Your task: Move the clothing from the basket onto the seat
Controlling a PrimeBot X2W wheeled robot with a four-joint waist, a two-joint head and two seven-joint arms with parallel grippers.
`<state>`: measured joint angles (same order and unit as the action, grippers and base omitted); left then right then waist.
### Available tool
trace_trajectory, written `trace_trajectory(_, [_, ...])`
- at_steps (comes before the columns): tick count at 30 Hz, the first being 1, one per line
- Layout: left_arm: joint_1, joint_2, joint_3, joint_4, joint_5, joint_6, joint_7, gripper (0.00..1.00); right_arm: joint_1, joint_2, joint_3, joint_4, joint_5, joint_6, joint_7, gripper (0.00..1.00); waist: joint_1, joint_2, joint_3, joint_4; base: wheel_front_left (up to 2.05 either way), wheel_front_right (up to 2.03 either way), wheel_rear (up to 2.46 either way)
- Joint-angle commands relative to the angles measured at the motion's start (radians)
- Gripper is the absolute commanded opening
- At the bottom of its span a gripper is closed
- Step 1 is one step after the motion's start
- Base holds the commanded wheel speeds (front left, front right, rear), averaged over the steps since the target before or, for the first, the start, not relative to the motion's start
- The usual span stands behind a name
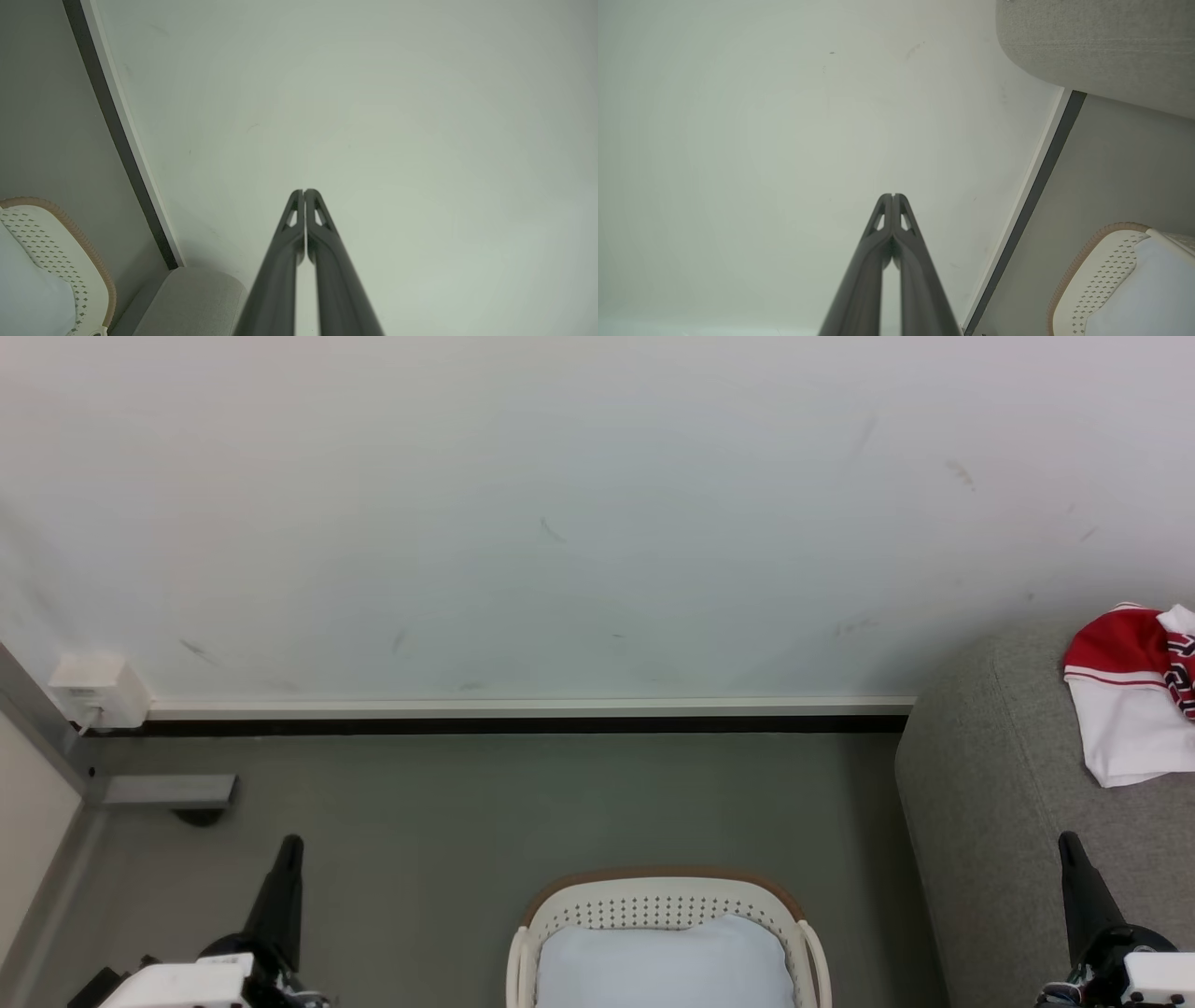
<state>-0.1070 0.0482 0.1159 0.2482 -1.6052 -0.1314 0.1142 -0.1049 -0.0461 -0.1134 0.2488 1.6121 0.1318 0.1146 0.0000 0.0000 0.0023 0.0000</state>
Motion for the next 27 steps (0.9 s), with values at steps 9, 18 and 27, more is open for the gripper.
trace_trajectory(9, [-0.008, 0.003, 0.001, -0.002, -0.013, -0.001, 0.004, 0.00, -0.011, -0.008, -0.003, -0.005, 0.001, -0.002, 0.003, 0.00, 0.0000, 0.0000, 0.000, 0.000, 0.00, 0.00, 0.00])
trace_trajectory(18, [-0.008, 0.003, 0.001, -0.002, -0.013, -0.001, 0.004, 0.00, -0.011, -0.008, -0.003, -0.005, 0.001, -0.002, 0.003, 0.00, 0.0000, 0.0000, 0.000, 0.000, 0.00, 0.00, 0.00])
trace_trajectory(27, [-0.008, 0.003, 0.001, -0.002, -0.013, -0.001, 0.004, 0.00, -0.011, -0.008, -0.003, -0.005, 0.001, -0.002, 0.003, 0.00, 0.0000, 0.0000, 0.000, 0.000, 0.00, 0.00, 0.00])
